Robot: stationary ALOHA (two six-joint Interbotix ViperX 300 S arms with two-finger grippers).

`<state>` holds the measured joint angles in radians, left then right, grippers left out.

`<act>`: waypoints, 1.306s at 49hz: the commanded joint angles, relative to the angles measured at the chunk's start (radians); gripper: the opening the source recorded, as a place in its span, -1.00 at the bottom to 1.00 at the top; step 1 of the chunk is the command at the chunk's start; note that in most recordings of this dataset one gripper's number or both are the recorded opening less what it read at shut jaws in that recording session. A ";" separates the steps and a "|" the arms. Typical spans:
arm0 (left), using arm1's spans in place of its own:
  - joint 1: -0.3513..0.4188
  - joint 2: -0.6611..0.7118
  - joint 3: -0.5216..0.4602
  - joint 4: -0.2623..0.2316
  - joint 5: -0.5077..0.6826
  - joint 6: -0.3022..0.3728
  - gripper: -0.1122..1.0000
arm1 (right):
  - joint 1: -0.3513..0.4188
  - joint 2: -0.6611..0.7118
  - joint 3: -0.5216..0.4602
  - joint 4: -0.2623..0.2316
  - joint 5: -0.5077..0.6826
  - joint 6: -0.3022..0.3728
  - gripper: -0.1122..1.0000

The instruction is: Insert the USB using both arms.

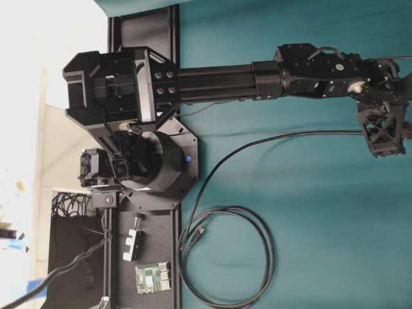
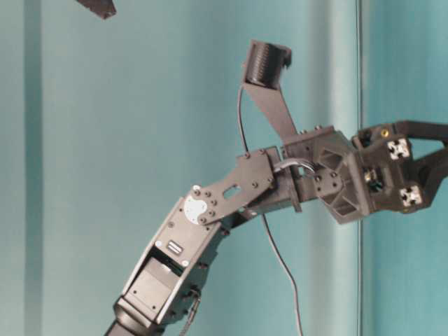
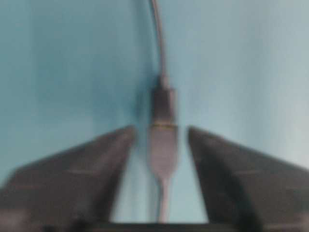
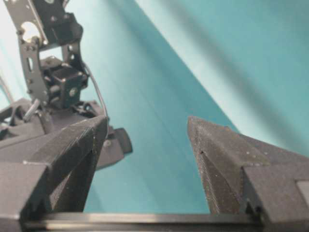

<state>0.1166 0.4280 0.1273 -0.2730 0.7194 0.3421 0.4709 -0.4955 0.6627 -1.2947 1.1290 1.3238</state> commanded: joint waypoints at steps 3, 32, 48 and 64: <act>-0.012 -0.046 -0.026 0.003 0.005 -0.015 0.61 | -0.002 -0.009 -0.012 0.011 0.002 0.002 0.55; -0.054 -0.426 0.233 0.002 -0.249 -0.216 0.60 | -0.002 -0.181 0.089 0.021 0.002 0.080 0.55; -0.118 -0.732 0.558 0.000 -0.891 -0.221 0.60 | -0.002 -0.468 0.298 0.011 -0.109 0.183 0.55; -0.179 -1.003 0.818 0.000 -1.150 -0.164 0.59 | -0.002 -0.726 0.482 -0.011 -0.342 0.057 0.55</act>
<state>-0.0552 -0.5062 0.9219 -0.2730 -0.4341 0.1473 0.4679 -1.2118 1.1367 -1.2962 0.8268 1.4159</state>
